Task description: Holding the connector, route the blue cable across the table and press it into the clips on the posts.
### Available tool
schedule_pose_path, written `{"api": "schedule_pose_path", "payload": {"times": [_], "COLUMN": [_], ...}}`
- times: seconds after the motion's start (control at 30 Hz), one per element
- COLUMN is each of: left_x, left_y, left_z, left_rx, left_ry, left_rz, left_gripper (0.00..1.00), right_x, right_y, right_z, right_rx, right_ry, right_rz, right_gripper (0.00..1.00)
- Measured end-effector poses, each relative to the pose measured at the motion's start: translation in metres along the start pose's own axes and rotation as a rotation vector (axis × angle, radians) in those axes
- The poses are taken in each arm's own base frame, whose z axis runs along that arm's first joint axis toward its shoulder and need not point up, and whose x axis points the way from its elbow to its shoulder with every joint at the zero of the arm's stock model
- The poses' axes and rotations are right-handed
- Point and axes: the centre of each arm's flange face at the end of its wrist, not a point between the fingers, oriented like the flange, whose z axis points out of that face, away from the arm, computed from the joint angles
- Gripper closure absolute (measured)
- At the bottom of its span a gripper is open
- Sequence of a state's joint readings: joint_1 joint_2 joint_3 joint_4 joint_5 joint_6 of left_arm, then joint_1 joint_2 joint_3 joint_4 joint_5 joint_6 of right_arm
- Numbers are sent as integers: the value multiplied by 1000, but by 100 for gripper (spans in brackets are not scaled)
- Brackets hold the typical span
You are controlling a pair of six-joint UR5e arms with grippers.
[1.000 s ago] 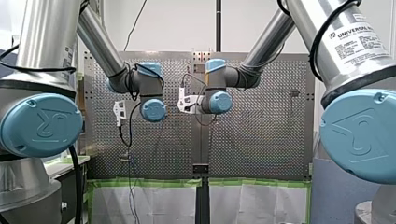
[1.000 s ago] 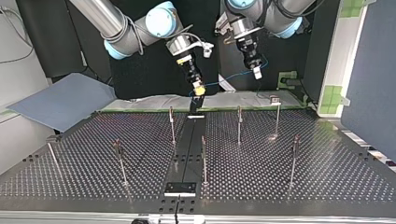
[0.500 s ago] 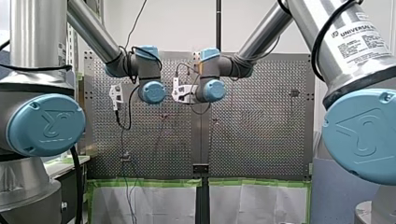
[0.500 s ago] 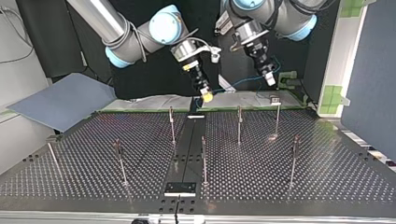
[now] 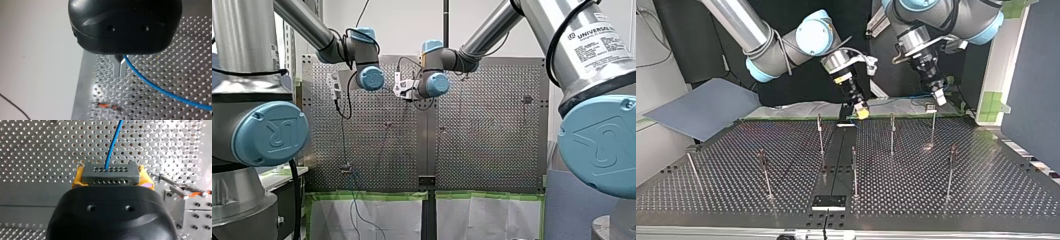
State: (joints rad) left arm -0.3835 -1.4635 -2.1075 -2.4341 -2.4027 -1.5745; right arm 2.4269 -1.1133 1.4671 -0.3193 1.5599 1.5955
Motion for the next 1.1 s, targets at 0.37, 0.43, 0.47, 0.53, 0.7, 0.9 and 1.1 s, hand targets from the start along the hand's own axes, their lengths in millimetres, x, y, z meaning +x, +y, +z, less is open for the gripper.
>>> {"api": "schedule_pose_path", "payload": {"times": [0.37,0.43,0.47,0.53,0.7,0.9,1.1], "left_x": [10,13,14,12,0,-8,-14], "left_y": [19,22,22,24,23,20,25], "left_z": [29,36,40,49,72,85,97], "left_rx": [4,4,4,4,9,37,49], "left_ry": [58,71,73,71,45,28,30], "left_rz": [132,144,143,129,72,14,-26], "left_gripper": [100,100,100,100,100,100,100], "right_x": [40,46,50,57,74,94,111], "right_y": [-17,-20,-23,-26,-33,-34,-32], "right_z": [8,9,9,9,11,13,16], "right_rx": [30,35,37,42,49,45,43], "right_ry": [-1,-1,-1,-1,-2,-3,-9], "right_rz": [-2,-2,-1,0,4,6,28], "right_gripper": [100,100,100,100,100,100,100]}}
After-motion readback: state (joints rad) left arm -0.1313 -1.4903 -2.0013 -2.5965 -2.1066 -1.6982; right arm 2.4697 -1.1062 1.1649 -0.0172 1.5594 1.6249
